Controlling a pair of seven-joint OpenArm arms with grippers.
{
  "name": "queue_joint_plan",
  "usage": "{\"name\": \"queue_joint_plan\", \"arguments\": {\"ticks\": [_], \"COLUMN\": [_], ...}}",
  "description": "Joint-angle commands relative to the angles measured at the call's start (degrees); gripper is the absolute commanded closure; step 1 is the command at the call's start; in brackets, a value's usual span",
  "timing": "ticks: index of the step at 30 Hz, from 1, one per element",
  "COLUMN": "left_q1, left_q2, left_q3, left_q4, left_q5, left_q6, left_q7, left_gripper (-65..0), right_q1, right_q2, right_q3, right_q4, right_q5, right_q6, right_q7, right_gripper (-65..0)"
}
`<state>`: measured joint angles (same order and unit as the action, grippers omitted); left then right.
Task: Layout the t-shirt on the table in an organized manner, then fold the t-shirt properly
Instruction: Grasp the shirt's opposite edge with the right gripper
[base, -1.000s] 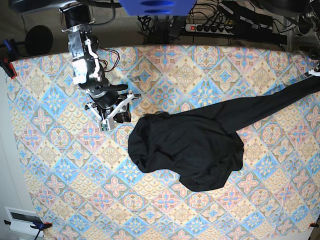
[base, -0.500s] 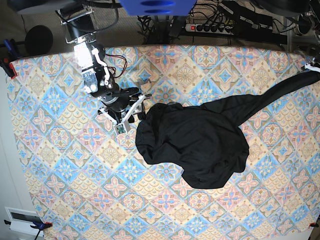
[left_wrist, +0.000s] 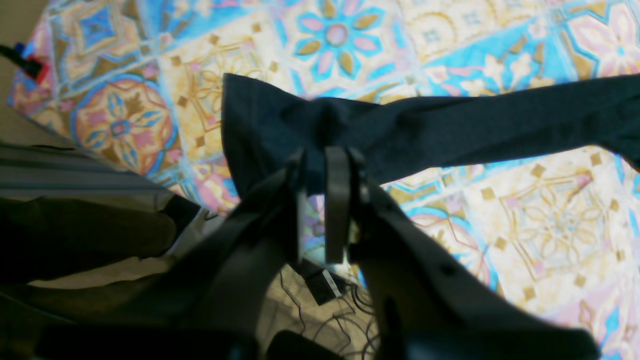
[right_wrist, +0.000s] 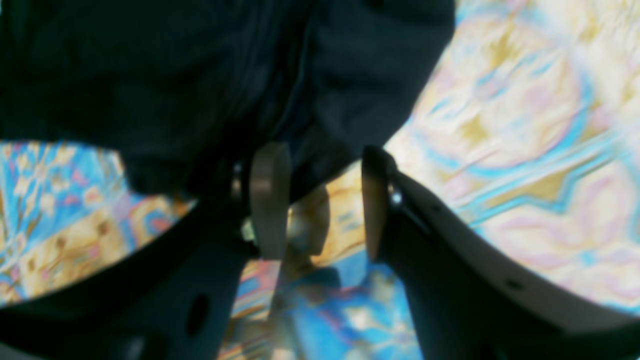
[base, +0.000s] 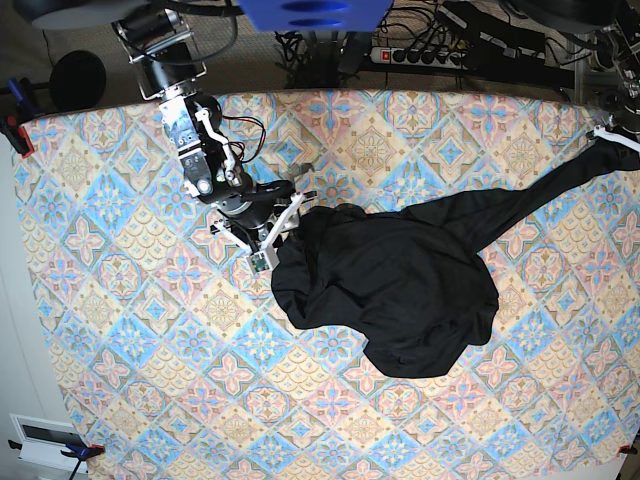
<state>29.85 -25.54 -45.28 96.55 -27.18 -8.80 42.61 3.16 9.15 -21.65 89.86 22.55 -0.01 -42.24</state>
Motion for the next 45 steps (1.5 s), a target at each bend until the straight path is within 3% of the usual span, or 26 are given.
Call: {"name": "queue_joint_plan", "arguments": {"ticks": [1, 6, 15, 35, 37, 42, 45], "left_q1": [0.3, 0.2, 0.2, -1.1, -1.8, -2.2, -3.1], "left_q2": [-0.1, 0.4, 0.4, 1.0, 1.8, 1.9, 2.0], "left_q3": [-0.2, 0.0, 0.0, 1.9, 1.9, 1.9, 2.0], "left_q4": [0.9, 0.9, 0.9, 0.9, 0.8, 0.8, 0.8], "left_q5": [0.0, 0.0, 0.0, 0.0, 0.4, 0.1, 0.1], "left_q6": [0.0, 0.0, 0.0, 0.0, 0.0, 0.0, 0.0], "left_q7": [-0.7, -0.7, -0.7, -0.7, -0.7, -0.7, -0.7], "left_gripper": [-7.2, -7.2, -7.1, -6.9, -6.9, -6.9, -6.9], "right_q1": [1.3, 1.3, 5.4, 5.9, 5.9, 5.4, 5.3], "right_q2": [-0.4, -2.4, -2.8, -5.2, -5.2, -5.1, -4.8], "right_q3": [0.1, -1.0, -1.1, -3.7, -3.6, -3.1, 0.1], "right_q4": [0.8, -0.2, -2.7, -8.4, -8.4, -7.5, -3.8], "right_q5": [0.4, 0.4, 0.4, 0.3, 0.3, 0.2, 0.2], "right_q6": [0.4, 0.4, 0.4, 0.4, 0.4, 0.4, 0.4], "right_q7": [1.4, 1.4, 1.4, 1.8, 1.8, 1.9, 1.9], "right_gripper": [-23.3, -23.3, -23.3, -22.7, -19.1, 0.0, -0.5]}}
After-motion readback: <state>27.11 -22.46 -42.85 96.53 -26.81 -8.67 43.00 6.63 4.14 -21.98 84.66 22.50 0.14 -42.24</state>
